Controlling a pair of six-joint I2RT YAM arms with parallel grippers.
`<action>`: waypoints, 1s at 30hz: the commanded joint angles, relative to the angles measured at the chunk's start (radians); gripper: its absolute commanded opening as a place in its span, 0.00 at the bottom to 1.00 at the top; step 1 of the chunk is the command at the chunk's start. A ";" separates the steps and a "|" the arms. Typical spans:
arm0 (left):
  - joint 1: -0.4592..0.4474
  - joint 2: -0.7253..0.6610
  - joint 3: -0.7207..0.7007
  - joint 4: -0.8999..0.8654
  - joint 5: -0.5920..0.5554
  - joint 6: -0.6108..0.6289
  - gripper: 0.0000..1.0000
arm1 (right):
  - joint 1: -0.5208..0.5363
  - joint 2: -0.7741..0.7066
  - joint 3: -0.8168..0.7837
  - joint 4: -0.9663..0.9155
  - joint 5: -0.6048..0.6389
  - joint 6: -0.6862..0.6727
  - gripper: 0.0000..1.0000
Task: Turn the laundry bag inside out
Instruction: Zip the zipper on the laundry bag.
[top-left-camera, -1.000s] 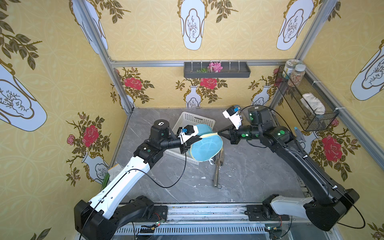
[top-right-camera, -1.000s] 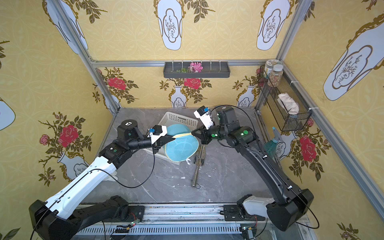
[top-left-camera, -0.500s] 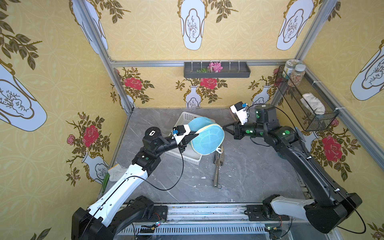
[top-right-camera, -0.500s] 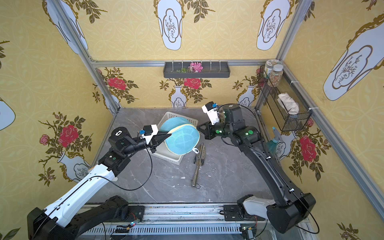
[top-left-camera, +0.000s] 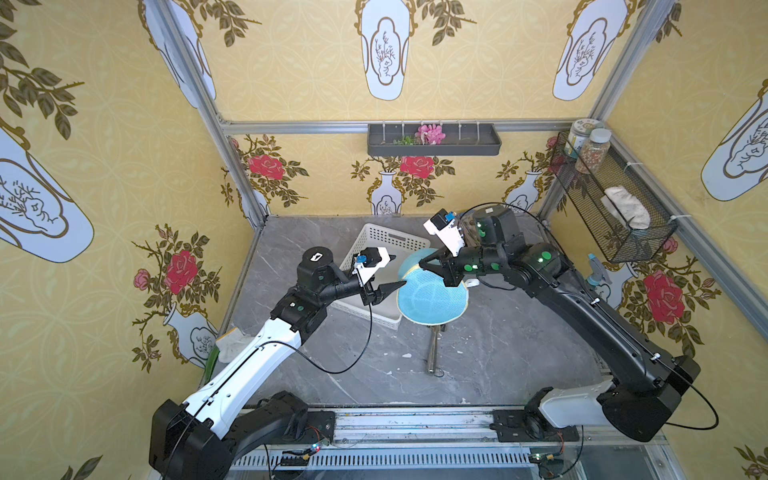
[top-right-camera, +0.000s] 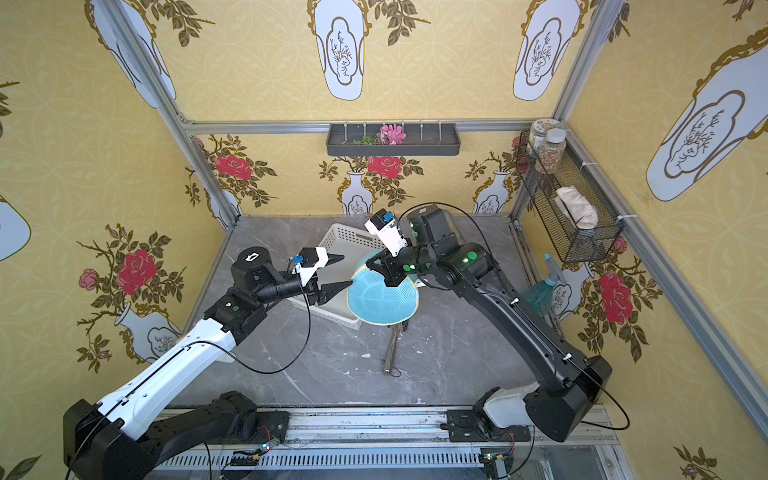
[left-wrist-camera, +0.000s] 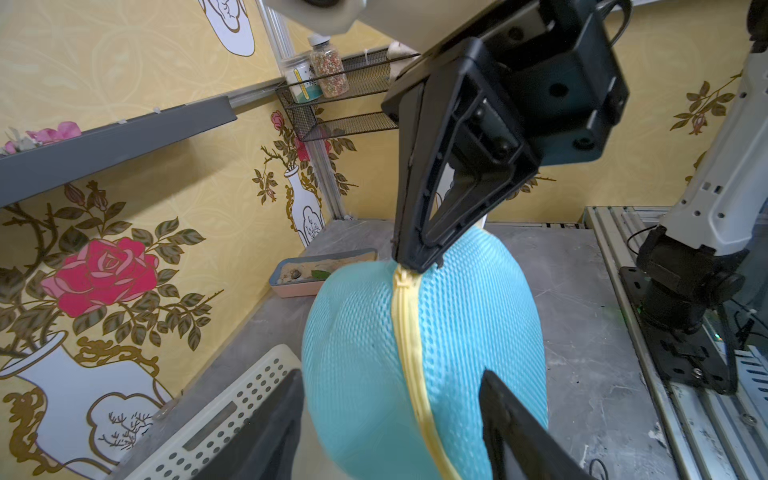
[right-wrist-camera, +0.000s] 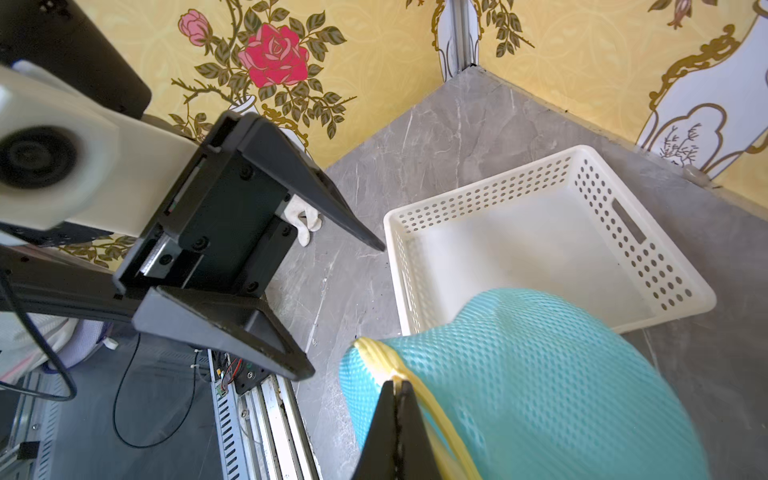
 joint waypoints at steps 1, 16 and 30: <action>-0.003 0.022 0.019 -0.030 0.069 0.003 0.68 | 0.019 0.009 0.014 0.001 0.016 -0.028 0.00; -0.005 0.037 0.048 -0.107 0.061 0.060 0.04 | 0.063 -0.020 0.008 0.024 0.008 -0.025 0.00; 0.017 -0.072 -0.050 0.099 -0.049 -0.027 0.00 | -0.070 -0.130 -0.104 0.048 0.054 0.082 0.00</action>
